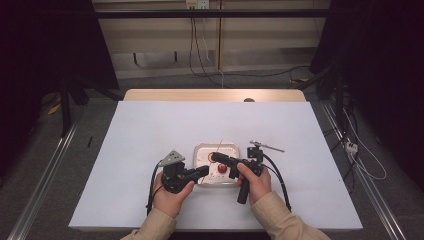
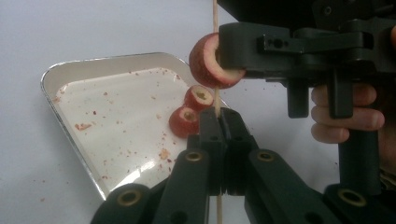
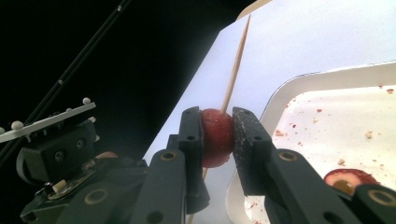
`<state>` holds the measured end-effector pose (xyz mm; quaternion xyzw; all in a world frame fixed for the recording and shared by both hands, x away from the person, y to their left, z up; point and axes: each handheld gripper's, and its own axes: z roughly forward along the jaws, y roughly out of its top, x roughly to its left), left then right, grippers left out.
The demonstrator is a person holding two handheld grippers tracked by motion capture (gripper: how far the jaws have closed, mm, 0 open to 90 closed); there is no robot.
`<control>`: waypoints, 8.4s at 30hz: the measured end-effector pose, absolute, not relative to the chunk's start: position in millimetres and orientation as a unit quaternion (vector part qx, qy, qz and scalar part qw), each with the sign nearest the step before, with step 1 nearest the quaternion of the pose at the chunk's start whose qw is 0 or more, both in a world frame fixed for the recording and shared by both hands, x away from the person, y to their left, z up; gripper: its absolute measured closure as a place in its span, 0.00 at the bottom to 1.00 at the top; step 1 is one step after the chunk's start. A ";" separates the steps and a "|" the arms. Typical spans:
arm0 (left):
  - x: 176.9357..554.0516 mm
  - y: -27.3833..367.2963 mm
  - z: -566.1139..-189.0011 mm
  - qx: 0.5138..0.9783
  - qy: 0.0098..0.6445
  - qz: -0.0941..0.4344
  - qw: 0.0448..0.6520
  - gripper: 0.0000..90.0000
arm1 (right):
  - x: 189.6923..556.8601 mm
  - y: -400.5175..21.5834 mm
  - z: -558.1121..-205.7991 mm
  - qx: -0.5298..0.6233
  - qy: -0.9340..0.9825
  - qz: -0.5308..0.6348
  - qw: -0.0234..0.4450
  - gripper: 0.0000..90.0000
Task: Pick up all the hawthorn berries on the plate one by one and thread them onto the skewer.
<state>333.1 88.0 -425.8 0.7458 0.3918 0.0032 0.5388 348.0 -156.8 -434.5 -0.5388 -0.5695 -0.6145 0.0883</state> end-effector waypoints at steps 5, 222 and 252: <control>333.8 87.7 -424.7 0.748 0.383 0.008 0.541 0.92 | 350.7 -163.1 -433.6 -0.543 -0.560 -0.619 0.091 0.83; 326.9 84.2 -432.2 0.785 0.374 -0.089 0.485 1.00 | 376.1 -209.8 -395.1 -0.537 -0.597 -0.595 -0.026 0.80; 327.3 84.6 -432.3 0.785 0.376 -0.085 0.486 1.00 | 371.7 -198.6 -402.1 -0.523 -0.610 -0.596 0.004 0.80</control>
